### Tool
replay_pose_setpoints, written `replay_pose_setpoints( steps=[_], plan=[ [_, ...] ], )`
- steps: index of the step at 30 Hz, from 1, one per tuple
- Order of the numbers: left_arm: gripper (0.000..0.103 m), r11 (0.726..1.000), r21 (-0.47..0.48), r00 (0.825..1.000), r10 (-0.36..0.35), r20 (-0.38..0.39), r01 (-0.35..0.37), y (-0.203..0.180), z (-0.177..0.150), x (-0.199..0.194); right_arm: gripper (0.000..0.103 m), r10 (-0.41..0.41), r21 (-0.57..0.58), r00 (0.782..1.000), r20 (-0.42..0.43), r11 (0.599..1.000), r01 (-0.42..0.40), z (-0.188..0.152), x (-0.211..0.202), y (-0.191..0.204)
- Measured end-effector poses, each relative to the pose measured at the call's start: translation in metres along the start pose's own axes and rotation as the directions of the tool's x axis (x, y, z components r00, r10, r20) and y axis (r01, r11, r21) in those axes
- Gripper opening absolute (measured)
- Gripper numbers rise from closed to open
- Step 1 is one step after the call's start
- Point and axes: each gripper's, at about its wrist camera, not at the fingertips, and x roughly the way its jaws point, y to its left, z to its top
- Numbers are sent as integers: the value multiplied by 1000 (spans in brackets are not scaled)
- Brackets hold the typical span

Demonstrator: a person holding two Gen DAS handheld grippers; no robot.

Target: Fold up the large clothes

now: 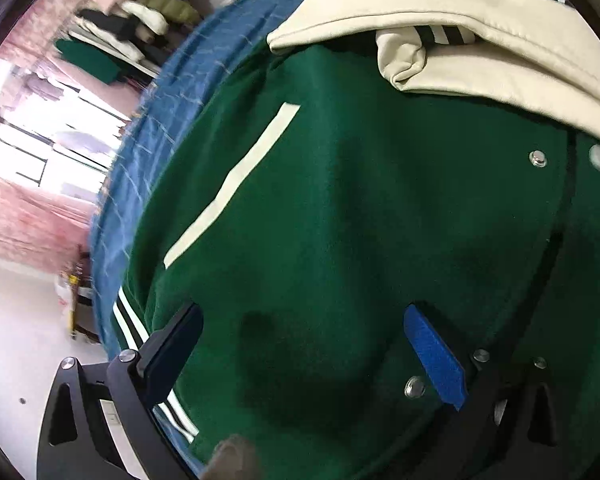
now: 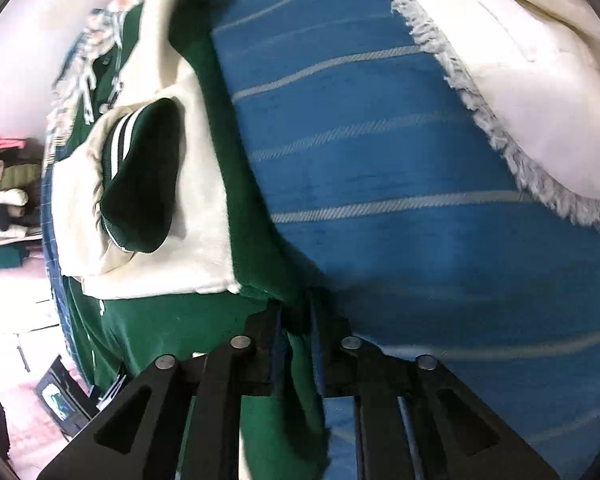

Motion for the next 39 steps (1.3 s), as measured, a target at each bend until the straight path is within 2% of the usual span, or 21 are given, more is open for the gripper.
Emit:
replay_pose_setpoints(
  steps=[3, 5, 6, 7, 8, 10, 12, 14, 15, 17, 19, 20, 22, 25, 27, 30, 33, 35, 37, 38, 39],
  plan=[
    [103, 990, -141, 1000, -15, 3, 15, 47, -16, -19, 29, 16, -79, 1000, 14, 997, -15, -25, -28, 26],
    [103, 977, -209, 999, 39, 13, -36, 79, -34, -32, 35, 84, -136, 996, -23, 987, -86, -49, -27, 56],
    [103, 968, -229, 995, 99, -1, -97, 97, -46, -36, 36, 133, -152, 988, -79, 978, -143, -58, -21, 69],
    [103, 959, -238, 988, 153, -21, -154, 110, -58, -35, 36, 208, -149, 963, -169, 961, -233, -71, -5, 86],
    [103, 951, -242, 981, 190, -37, -193, 120, -67, -32, 36, 253, -137, 942, -222, 948, -287, -79, 7, 97],
    [103, 934, -248, 966, 239, -98, -256, 136, -88, -15, 36, 330, -104, 878, -346, 917, -386, -99, 48, 132],
    [103, 926, -255, 956, 240, -167, -277, 146, -100, 5, 36, 350, -95, 835, -424, 900, -425, -114, 88, 166],
    [103, 918, -263, 948, 249, -198, -296, 153, -109, 18, 36, 343, -73, 811, -474, 903, -424, -124, 126, 188],
    [103, 916, -269, 947, 249, -202, -298, 157, -110, 22, 36, 315, -75, 817, -483, 915, -397, -128, 145, 200],
    [103, 913, -288, 949, 234, -211, -289, 163, -115, 27, 36, 248, -88, 848, -467, 942, -324, -131, 172, 210],
    [103, 915, -293, 953, 219, -211, -276, 167, -117, 31, 36, 221, -77, 867, -446, 956, -283, -133, 185, 223],
    [103, 918, -292, 955, 212, -209, -268, 170, -116, 32, 36, 211, -77, 877, -432, 960, -269, -134, 184, 228],
    [103, 924, -282, 958, 204, -203, -256, 169, -118, 33, 5, 173, -152, 912, -372, 958, -244, -139, 174, 240],
    [103, 933, -287, 964, 160, -214, -218, 172, -120, 28, 5, 107, -259, 952, -285, 948, -184, -142, 137, 237],
    [103, 938, -295, 970, 125, -207, -184, 176, -122, 19, 5, 60, -308, 971, -233, 942, -132, -143, 121, 236],
    [103, 947, -294, 980, 78, -183, -131, 179, -121, 10, 5, -7, -339, 981, -195, 939, -61, -136, 106, 227],
    [103, 960, -263, 986, 58, -153, -98, 178, -111, 8, 7, -55, -327, 973, -225, 945, -22, -138, 118, 240],
    [103, 968, -242, 990, 40, -137, -72, 175, -102, 8, 17, -42, -299, 973, -225, 954, -28, -140, 114, 247],
    [103, 974, -221, 994, 19, -104, -42, 173, -91, 5, 25, -13, -279, 981, -195, 959, -42, -144, 92, 240],
    [103, 978, -206, 996, 22, -88, -40, 172, -88, 4, 29, 1, -272, 983, -183, 961, -52, -153, 93, 251],
    [103, 982, -186, 997, 31, -69, -44, 170, -84, 2, 38, 15, -270, 982, -186, 961, -66, -155, 89, 247]
  ],
)
